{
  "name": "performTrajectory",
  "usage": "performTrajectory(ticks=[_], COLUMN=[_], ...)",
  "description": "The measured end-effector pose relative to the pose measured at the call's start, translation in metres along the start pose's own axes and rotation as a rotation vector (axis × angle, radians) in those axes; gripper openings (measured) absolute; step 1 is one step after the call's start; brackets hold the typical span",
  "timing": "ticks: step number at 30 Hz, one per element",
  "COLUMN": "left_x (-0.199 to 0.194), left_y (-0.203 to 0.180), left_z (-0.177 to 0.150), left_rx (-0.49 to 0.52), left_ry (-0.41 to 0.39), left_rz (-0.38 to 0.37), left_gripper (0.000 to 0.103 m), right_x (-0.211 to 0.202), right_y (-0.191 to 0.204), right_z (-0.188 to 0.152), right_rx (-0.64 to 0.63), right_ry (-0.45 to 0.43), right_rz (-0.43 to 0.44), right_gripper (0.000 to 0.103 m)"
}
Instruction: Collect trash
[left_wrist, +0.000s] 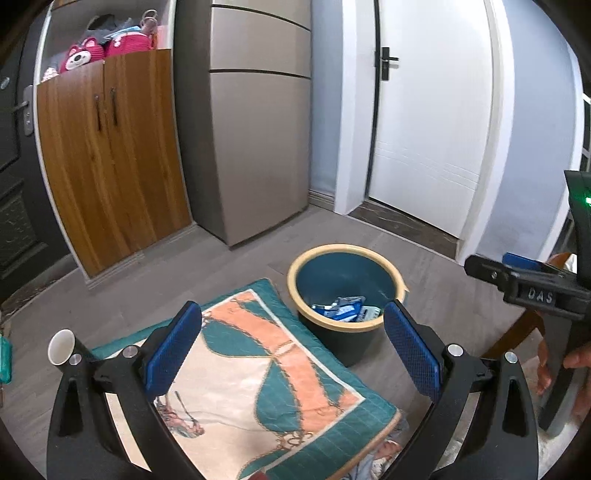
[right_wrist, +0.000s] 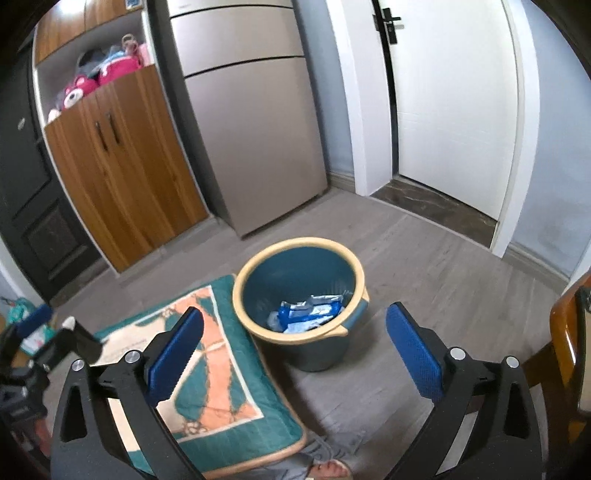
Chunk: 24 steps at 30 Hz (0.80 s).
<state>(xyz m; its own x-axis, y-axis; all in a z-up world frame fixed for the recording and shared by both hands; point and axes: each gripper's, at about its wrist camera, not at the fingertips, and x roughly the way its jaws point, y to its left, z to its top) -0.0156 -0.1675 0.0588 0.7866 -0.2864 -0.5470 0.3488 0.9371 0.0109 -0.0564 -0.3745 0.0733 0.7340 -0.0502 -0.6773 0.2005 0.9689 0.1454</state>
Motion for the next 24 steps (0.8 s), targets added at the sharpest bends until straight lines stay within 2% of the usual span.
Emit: performTrajectory(ticks=[6, 14, 24], left_x=[-0.0017, -0.0017, -0.0012], left_y=[0.0056, -0.0017, -0.0036], left_z=[0.0008, -0.0006, -0.0004], left_rx=[-0.010, 0.028, 0.030], left_ry=[-0.005, -0.011, -0.007], left_rz=[0.012, 0.010, 0.009], left_gripper=[0.097, 0.097, 0.097], right_x=[0.0002, 0.0019, 0.0020], right_y=[0.0094, 0.0088, 0.0081], right_z=[-0.0032, -0.0015, -0.0012], right_rx=[-0.047, -0.037, -0.038], right_ry=[0.004, 0.013, 0.012], right_rz=[-0.008, -0.004, -0.003], right_gripper=[0.098, 0.098, 0.098])
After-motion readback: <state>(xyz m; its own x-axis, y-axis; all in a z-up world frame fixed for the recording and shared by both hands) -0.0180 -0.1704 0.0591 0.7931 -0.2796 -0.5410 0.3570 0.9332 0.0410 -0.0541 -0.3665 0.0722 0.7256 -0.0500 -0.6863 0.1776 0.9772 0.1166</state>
